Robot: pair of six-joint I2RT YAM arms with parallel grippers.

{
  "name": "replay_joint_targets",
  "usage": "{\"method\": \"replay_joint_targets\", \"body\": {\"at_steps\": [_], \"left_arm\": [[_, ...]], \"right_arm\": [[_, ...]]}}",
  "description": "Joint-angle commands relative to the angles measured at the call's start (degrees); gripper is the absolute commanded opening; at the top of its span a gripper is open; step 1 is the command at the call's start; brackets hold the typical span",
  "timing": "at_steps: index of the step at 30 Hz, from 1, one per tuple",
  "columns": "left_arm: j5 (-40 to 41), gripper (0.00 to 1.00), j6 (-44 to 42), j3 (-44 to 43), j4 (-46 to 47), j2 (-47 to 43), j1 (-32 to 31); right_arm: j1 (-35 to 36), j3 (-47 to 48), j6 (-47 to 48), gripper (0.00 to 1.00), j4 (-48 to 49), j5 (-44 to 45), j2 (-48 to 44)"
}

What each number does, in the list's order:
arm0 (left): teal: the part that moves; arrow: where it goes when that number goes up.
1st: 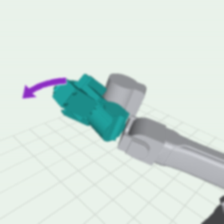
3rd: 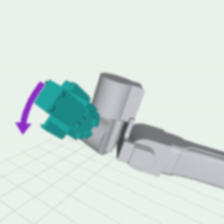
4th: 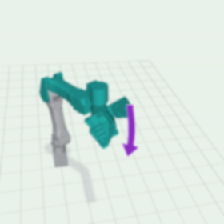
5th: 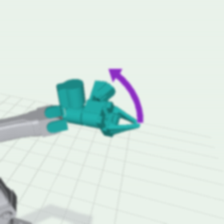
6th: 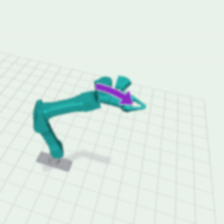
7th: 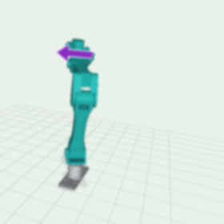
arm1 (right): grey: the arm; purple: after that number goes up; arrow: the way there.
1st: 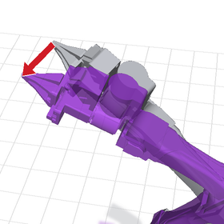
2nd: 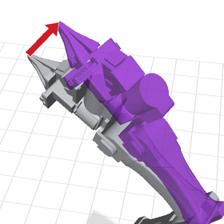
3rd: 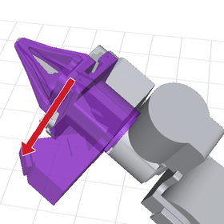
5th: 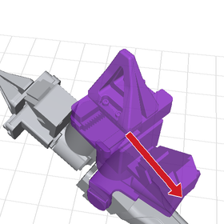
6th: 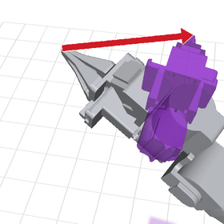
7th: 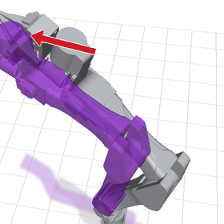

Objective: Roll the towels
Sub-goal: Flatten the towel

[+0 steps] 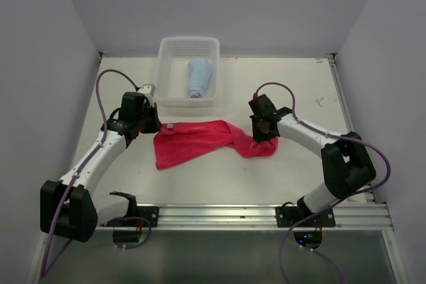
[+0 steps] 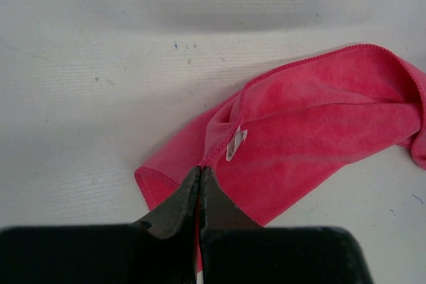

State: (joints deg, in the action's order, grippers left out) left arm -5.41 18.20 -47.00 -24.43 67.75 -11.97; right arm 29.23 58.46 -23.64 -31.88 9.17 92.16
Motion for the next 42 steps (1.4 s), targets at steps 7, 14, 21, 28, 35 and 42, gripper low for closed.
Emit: {"method": "replay_joint_targets", "body": {"at_steps": [7,14,21,28,35,42], "left_arm": [[0.2,0.00,-1.3,0.2,2.5,0.1,0.5],[15.1,0.00,2.6,-0.9,-1.4,-0.4,0.9],[20.3,0.00,6.5,-0.8,-3.1,-1.4,6.7],[20.8,0.00,6.4,-1.0,-3.3,-1.8,7.4],[18.3,0.00,5.5,-0.9,-2.6,-1.5,7.6],[14.7,0.00,4.4,-0.9,-1.6,-1.2,7.7]], "right_arm": [[0.0,-15.8,-7.8,0.00,2.2,8.3,-18.9],[-0.3,-23.4,-9.8,0.00,5.1,11.2,-31.2],[-0.4,-28.2,-11.0,0.00,7.4,13.3,-39.8],[-0.5,-30.3,-12.2,0.00,8.7,9.7,-37.6],[-0.1,-34.6,-11.3,0.02,12.0,-2.7,-40.6],[1.1,-34.5,-11.7,0.34,6.1,-4.2,-44.0]]}}
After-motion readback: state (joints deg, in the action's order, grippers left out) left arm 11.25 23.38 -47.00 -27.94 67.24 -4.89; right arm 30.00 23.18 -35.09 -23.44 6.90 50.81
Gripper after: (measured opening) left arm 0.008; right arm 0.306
